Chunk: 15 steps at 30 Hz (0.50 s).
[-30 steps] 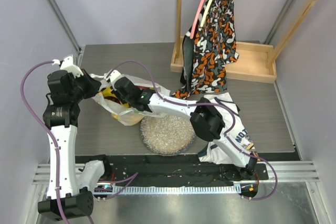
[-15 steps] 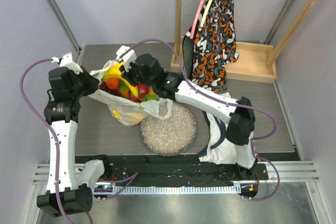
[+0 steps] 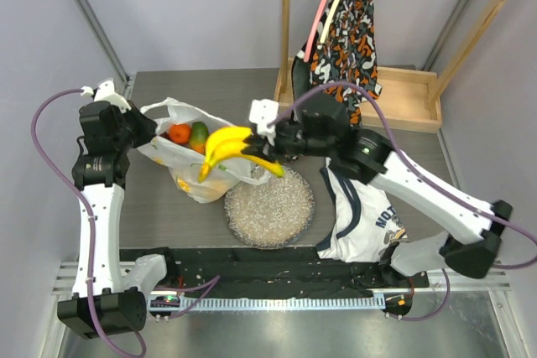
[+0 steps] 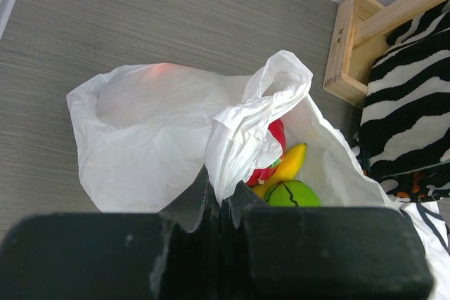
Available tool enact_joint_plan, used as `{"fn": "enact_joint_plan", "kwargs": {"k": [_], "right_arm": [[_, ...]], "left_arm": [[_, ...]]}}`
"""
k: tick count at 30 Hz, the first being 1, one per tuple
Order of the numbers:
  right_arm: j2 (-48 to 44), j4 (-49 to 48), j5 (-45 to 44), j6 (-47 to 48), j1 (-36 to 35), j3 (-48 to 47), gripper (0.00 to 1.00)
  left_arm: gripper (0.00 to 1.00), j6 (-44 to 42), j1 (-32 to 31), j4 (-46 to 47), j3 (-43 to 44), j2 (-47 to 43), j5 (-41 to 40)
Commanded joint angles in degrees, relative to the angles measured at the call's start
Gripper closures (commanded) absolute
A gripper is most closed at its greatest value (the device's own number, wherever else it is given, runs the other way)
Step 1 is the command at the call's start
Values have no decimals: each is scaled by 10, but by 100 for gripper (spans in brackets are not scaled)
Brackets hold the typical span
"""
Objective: Take the fake fruits out of the plastic bag
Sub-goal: Place the fake fruit on the plate.
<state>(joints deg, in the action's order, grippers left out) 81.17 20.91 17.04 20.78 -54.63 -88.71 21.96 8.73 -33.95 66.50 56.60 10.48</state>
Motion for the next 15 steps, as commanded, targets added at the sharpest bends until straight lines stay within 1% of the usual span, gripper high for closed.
{"fn": "enact_joint_plan", "kwargs": {"k": [1,3,7,11,12,13,15], "right_arm": [[-104,123,72,78,-4,71,99],[-152,127,63,87,1,130,99],[-186,126,63,149,18,198,99],[-186,122,71,187,43,257,99],[-175,115,60,190,52,280,99],[-167,103,50,185,57,294,99],[-150,31,21,160,68,334,99]], "left_arm": [[100,-2,3,31,26,1,-2],[100,-7,4,29,27,3,-3],[100,-10,6,30,28,10,1],[100,-9,10,33,29,17,14],[100,-8,11,35,29,18,16],[100,-8,12,36,29,18,18],[100,-9,13,35,29,22,21]]}}
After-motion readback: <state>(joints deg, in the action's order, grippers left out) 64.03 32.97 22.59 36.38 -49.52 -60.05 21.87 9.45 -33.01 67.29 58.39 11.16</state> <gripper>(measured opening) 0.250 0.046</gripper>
